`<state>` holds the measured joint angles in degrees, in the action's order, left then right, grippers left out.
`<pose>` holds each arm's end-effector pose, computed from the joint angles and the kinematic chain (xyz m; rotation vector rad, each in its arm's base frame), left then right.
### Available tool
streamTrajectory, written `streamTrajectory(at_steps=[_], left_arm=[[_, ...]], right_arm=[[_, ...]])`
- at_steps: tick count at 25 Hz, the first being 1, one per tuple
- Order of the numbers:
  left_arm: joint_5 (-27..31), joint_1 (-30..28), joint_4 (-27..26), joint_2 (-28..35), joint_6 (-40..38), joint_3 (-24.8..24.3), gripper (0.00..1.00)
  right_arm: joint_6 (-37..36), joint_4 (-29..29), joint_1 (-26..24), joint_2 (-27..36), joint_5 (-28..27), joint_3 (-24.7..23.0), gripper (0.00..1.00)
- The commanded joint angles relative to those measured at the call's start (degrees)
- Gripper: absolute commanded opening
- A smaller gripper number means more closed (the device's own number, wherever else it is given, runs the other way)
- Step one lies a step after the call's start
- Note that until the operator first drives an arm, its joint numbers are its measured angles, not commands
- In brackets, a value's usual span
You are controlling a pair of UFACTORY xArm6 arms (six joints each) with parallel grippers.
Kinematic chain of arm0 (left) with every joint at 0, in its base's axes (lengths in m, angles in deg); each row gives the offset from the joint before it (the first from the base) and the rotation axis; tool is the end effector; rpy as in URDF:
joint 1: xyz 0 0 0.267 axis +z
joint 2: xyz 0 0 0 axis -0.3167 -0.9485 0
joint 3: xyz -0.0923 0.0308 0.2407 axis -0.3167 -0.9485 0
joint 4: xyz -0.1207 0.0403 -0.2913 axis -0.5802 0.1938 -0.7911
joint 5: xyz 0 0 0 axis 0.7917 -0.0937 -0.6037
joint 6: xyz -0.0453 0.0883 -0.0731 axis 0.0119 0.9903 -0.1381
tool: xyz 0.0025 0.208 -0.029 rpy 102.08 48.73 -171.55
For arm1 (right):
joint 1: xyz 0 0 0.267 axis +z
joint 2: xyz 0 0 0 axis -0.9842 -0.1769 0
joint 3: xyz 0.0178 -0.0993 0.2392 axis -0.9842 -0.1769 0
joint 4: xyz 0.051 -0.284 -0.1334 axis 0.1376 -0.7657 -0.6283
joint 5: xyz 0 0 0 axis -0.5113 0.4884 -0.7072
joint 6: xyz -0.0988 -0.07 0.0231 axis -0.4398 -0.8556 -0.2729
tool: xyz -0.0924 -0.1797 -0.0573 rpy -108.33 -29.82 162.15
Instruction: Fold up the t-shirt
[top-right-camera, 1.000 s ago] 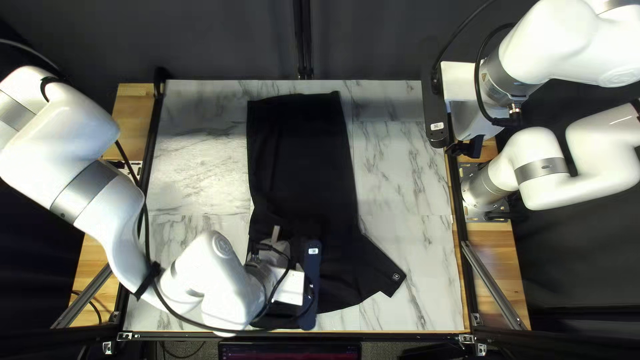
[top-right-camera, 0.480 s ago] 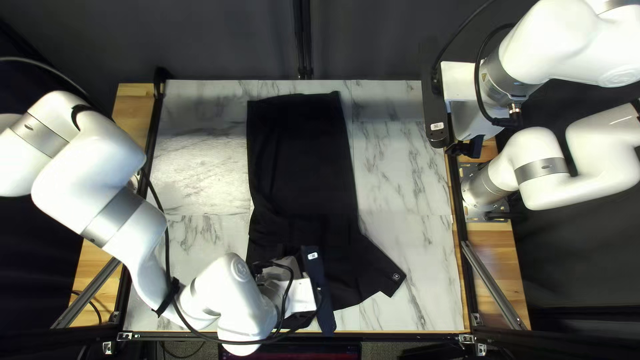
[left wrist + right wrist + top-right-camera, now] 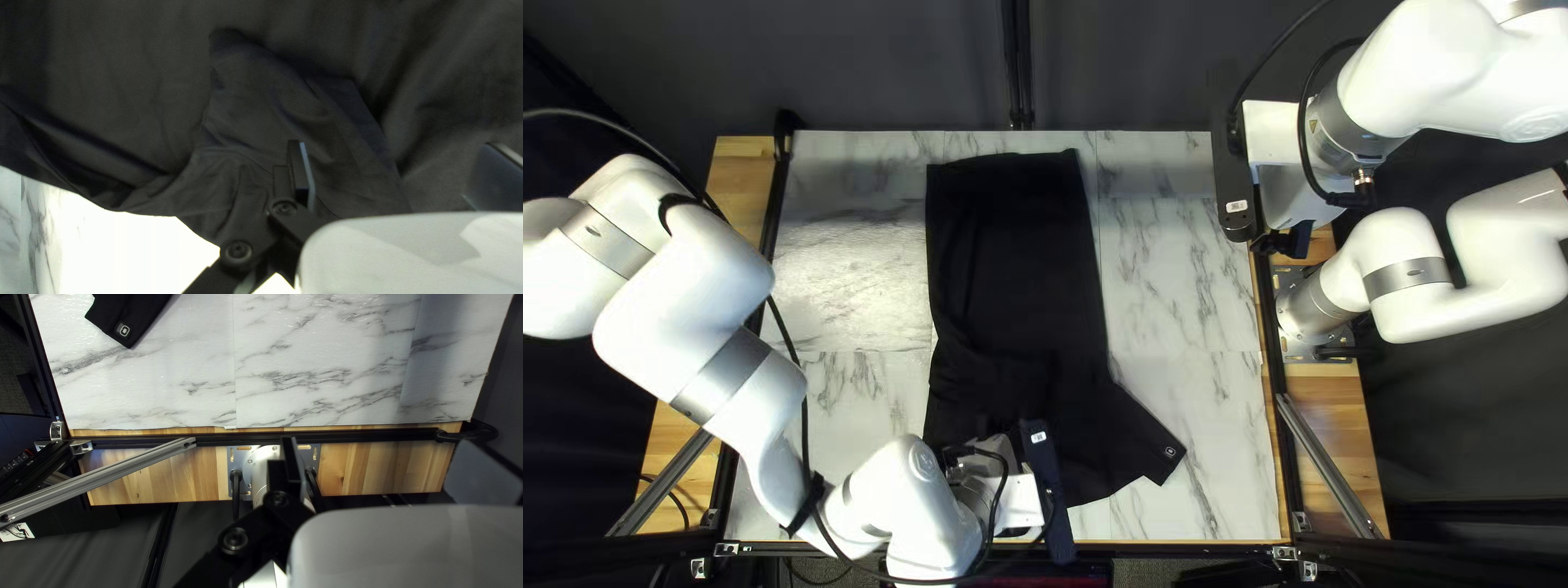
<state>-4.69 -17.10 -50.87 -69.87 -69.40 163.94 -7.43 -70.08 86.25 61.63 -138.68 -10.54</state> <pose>0.4992 -0.2000 0.0471 -2.6498 -0.3857 -0.3152 0.2184 -0.0015 0.3093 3.0647 0.0388 0.1042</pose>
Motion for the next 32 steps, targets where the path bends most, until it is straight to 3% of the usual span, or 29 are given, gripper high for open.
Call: streamTrajectory(at_steps=[1,3,5,7,16,24,32], left_arm=[[-0.87,0.55,-2.2,1.11,-3.8,-2.73,0.97],[-1.26,0.64,-3.66,1.07,-3.89,-2.57,0.7],[-1.75,0.83,-5.43,0.31,-2.42,-1.63,0.2],[-1.93,1.07,-7.27,-0.7,-0.36,-0.27,0.0],[-2.72,0.85,-10.15,0.41,3.21,-1.18,0.0],[2.07,-2.36,-8.78,6.08,-0.11,-4.7,0.0],[5.35,-5.15,-8.11,4.07,-2.69,-1.35,0.0]], right_arm=[[0.0,0.0,0.0,0.0,0.0,0.0,1.0],[0.0,0.0,0.0,0.0,0.0,0.0,1.0],[0.0,0.0,0.0,0.0,0.0,0.0,1.0],[0.0,0.0,0.0,0.0,0.0,0.0,1.0],[0.0,0.0,0.0,0.0,0.0,0.0,1.0],[0.0,0.0,0.0,0.0,0.0,0.0,1.0],[0.0,0.0,0.0,0.0,0.0,0.0,1.0]])
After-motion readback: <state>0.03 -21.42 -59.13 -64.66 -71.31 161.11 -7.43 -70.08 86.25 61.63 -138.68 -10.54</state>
